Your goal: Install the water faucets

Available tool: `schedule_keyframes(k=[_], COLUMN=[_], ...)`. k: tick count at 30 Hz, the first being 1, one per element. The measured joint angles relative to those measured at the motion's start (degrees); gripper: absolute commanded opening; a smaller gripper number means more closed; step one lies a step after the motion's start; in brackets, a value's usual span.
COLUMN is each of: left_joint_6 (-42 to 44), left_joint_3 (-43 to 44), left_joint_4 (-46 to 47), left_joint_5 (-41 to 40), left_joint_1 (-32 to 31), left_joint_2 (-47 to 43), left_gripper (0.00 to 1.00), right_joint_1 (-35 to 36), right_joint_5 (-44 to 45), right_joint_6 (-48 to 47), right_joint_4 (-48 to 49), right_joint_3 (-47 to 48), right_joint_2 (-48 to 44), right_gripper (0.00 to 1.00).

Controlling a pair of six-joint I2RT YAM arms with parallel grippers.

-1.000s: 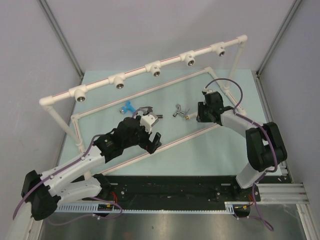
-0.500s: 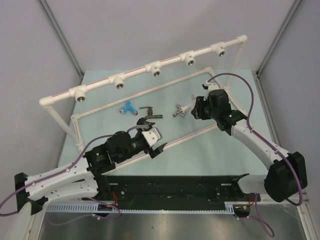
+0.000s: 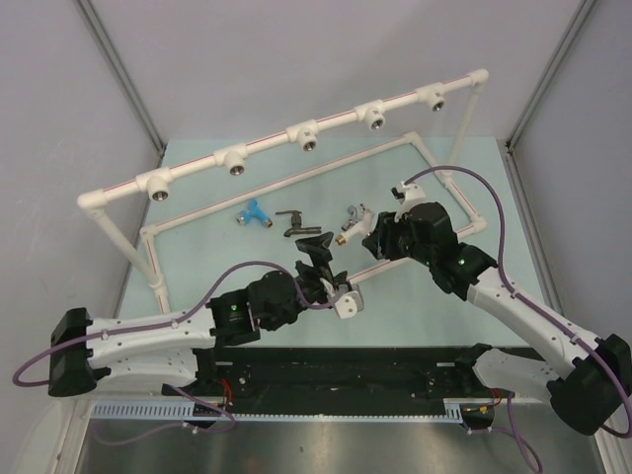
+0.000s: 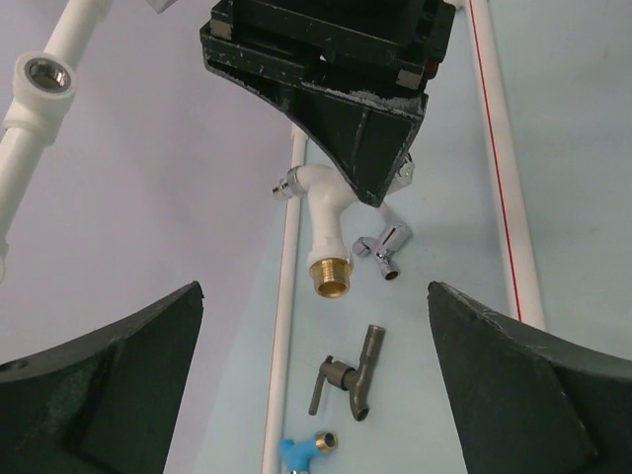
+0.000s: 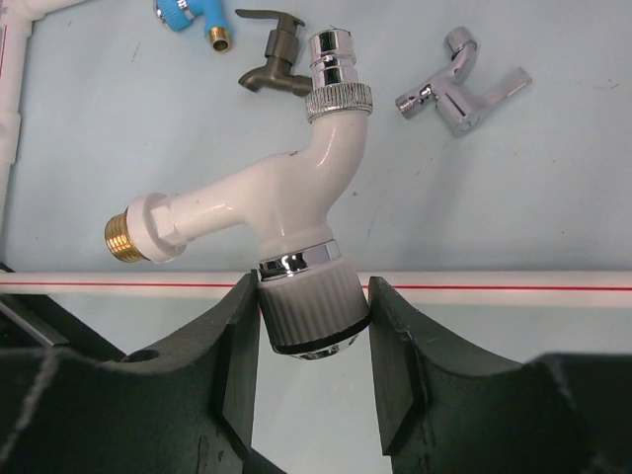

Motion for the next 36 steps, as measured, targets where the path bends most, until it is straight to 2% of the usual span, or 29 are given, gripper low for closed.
schedule_keyframes(k=[5, 9, 14, 17, 22, 25, 26, 28, 29, 31, 34, 35, 36], left_joint_6=[5.20, 8.13, 11.15, 12.52, 13.51, 13.66, 13.51, 13.31, 13.11, 12.63, 11.34, 10.34, 9.44], left_joint_3=[0.02, 0.87, 2.62, 3.56, 4.98, 5.44, 5.46, 5.46, 5.46, 5.60, 5.95, 6.34, 6.51], left_joint_4=[4.70, 6.95, 9.29, 11.10, 12.59, 12.98, 12.98, 12.81, 12.76, 12.70, 12.22, 11.34, 10.51], left_joint_5=[-2.25, -3.39, -5.55, -7.13, -8.94, -9.70, -9.81, -9.75, -9.79, -9.90, -8.55, -8.44, -7.96], left_joint_1=[-0.02, -0.02, 0.00, 0.26, 1.11, 1.66, 1.77, 2.03, 2.03, 2.03, 2.03, 1.92, 2.01], left_joint_2=[5.81, 10.73, 16.09, 18.84, 21.35, 21.73, 21.73, 21.73, 21.73, 21.70, 21.05, 20.59, 19.91], left_gripper=[0.98, 0.90, 0.86, 0.79, 0.57, 0.39, 0.26, 0.15, 0.04, 0.00, 0.00, 0.00, 0.00], right_joint_1=[0.68, 0.94, 1.18, 1.33, 1.70, 1.81, 1.81, 1.81, 1.79, 1.79, 1.75, 1.79, 1.81], right_joint_5=[-0.02, -0.04, -0.72, -1.31, -1.92, -2.21, -2.29, -2.45, -2.54, -2.62, -2.99, -2.93, -3.69], right_joint_6=[1.14, 1.51, 2.19, 2.27, 2.86, 3.34, 3.48, 3.78, 3.98, 4.20, 5.38, 5.09, 5.16], right_joint_4=[0.28, 0.33, 0.76, 0.87, 1.07, 1.14, 1.14, 1.75, 2.10, 2.27, 2.93, 3.54, 3.54], right_joint_3=[-2.25, -2.80, -3.26, -3.67, -4.72, -5.25, -5.35, -5.46, -5.46, -5.51, -5.60, -5.64, -5.70], right_joint_2=[-2.56, -4.28, -5.68, -6.21, -6.97, -7.56, -7.72, -7.87, -7.87, -7.87, -7.87, -7.87, -7.96], right_gripper=[0.00, 0.00, 0.00, 0.00, 0.00, 0.00, 0.00, 0.00, 0.00, 0.06, 0.32, 0.49, 0.59])
